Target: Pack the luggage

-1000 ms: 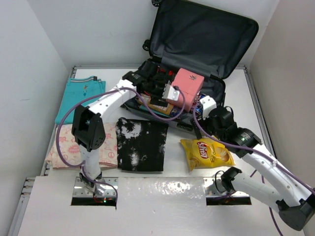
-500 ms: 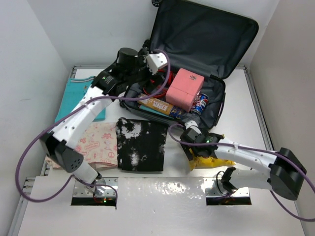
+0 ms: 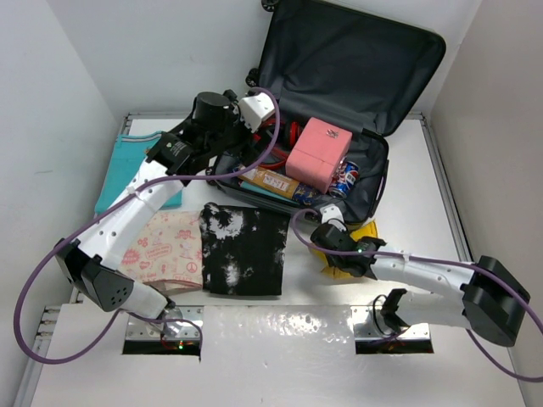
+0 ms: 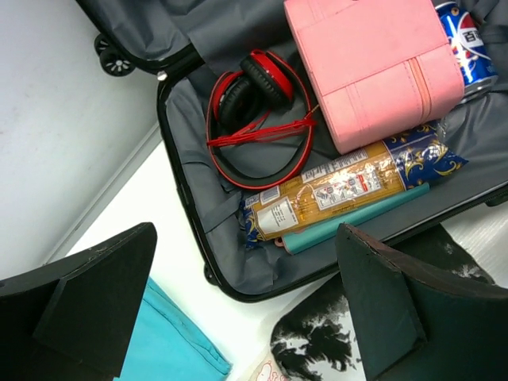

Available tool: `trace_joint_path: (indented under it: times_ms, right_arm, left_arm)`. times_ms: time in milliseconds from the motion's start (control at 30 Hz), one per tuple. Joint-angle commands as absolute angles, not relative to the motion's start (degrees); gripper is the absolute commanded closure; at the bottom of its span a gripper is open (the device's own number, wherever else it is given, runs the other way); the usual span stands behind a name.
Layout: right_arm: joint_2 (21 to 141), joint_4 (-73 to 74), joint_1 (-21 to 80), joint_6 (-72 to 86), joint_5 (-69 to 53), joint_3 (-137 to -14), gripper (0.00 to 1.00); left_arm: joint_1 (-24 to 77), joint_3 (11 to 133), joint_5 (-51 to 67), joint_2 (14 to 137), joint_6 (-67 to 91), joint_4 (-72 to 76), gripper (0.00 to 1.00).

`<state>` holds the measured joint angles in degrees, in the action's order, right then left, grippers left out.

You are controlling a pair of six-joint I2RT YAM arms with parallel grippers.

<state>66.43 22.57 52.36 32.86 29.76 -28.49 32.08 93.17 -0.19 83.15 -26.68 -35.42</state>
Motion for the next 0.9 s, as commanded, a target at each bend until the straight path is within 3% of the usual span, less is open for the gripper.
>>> trace_joint_path:
  times_ms: [0,133,267,467,533,667,867]
  right_arm:
    - [65.14,24.34,53.08,35.16,23.03,-26.81,1.0]
    - [59.08,25.14,54.05,28.25,14.53,-29.96,1.0]
    - [52.22,21.72,54.93,22.95,-2.85,-32.78,1.0]
    - [53.78,20.91,54.93,17.06,-10.63,-47.26,1.0]
    - [57.03,21.97,54.93,11.71,-12.39,-55.69,1.0]
    - [66.16,24.34,52.39,-4.44,-13.79,-71.77,1.0]
    - [91.55,22.94,36.84,-24.23,-33.21,-98.58,1.0]
  left_arm:
    - [31.55,93.25,-1.23,82.18,-26.36,-32.7,0.07]
    - [31.47,92.81,-1.49,82.09,-26.63,-32.61,0.07]
    - [31.55,92.37,-1.93,82.18,-26.72,-32.34,0.07]
    - [31.29,92.9,-7.72,82.0,-25.67,-31.64,0.07]
    - [30.07,93.77,-11.06,81.91,-22.26,-30.94,0.05]
    - [18.33,97.29,-9.85,81.83,-10.4,-30.94,0.05]
    - [9.94,94.93,-11.42,78.49,-4.05,-30.85,0.05]
